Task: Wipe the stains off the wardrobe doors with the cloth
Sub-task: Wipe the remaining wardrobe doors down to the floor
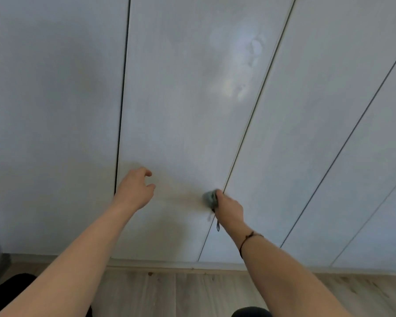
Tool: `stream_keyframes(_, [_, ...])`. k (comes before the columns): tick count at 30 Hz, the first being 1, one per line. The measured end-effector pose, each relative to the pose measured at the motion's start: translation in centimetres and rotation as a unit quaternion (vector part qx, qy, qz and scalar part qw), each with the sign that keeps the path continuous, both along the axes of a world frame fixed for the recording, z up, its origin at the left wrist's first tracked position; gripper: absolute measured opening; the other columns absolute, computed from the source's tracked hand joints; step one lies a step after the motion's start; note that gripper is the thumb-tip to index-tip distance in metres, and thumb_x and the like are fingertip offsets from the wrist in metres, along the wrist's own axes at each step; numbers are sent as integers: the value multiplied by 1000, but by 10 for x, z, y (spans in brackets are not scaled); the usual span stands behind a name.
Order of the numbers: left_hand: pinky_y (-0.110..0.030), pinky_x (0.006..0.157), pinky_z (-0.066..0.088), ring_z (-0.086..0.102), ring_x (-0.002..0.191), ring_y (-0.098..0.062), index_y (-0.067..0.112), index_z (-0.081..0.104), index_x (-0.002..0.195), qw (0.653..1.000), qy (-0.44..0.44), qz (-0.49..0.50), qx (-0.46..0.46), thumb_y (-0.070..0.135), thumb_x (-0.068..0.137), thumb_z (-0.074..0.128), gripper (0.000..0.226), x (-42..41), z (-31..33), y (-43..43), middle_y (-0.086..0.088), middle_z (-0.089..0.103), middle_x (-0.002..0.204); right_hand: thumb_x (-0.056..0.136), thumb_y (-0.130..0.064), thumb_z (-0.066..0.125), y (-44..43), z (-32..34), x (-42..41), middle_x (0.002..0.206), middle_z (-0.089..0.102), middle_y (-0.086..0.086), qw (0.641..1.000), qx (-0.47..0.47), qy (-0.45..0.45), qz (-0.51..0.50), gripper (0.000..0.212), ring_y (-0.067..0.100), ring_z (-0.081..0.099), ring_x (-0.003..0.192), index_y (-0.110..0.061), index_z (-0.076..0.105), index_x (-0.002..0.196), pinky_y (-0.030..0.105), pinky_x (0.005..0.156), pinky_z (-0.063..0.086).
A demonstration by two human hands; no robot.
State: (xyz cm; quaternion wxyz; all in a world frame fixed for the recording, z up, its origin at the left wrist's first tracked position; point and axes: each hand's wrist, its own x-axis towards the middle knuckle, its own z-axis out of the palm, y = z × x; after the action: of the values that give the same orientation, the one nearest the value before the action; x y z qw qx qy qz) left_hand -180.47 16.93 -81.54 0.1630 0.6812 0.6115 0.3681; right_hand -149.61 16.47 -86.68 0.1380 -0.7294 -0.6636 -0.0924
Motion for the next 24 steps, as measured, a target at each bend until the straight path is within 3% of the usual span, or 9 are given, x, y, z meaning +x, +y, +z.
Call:
stream_keyframes(2, [-39,95,49,64,101,-28,18,57,129,1000,0,18,-3,24,89,66,42,-7,-1,2,-10,53,131,89,-17,57,2,11,4,80,60,-4,999,24,37,-18,41,23,57,66,-25,38,124,30,52,39])
stream_keyframes(5, [-42,96,47,61,110,-33,14,53,134,998,-14,60,32,18,90,65,46,-13,4,7,-13,47,137,91,-19,58,20,90,1,75,59,1,979,161,122,-18,36,28,58,62,-14,36,119,33,49,40])
stream_keyframes(12, [-53,103,41,45,125,-49,4,45,140,988,-2,101,116,7,85,67,59,-8,18,8,-23,35,146,96,-19,48,44,309,-17,78,54,-4,876,427,213,-75,27,25,58,70,-15,44,122,34,57,41])
stream_keyframes(16, [-55,101,41,44,124,-50,3,42,141,982,-11,135,129,4,84,66,62,-15,16,12,-25,32,147,97,-14,45,62,367,-52,86,56,-10,826,497,256,-69,28,12,56,72,-18,46,125,30,60,48])
stream_keyframes(18, [-55,101,40,43,125,-51,2,41,143,980,-15,149,129,2,85,65,63,-20,16,17,-26,29,149,94,-11,45,69,349,-76,84,56,-10,847,490,205,-21,26,9,51,65,-19,49,119,28,53,40])
stream_keyframes(20, [-54,100,40,44,122,-52,1,41,141,979,-12,161,121,2,84,63,61,-25,16,19,-27,28,149,89,-12,47,72,297,-90,83,55,-8,892,438,95,65,26,15,49,64,-19,51,113,28,53,32])
stream_keyframes(22, [-53,101,40,44,122,-51,3,41,142,982,-14,163,100,3,85,62,61,-26,14,17,-27,27,150,84,-12,52,62,238,-85,84,58,-2,923,347,-31,165,24,26,56,65,-17,53,108,28,54,35])
stream_keyframes(24, [-53,102,39,42,125,-51,4,39,144,984,-6,157,86,5,86,62,62,-24,14,12,-27,25,152,81,-18,56,53,214,-59,95,67,4,923,307,-104,208,31,35,64,71,-16,58,112,31,54,42])
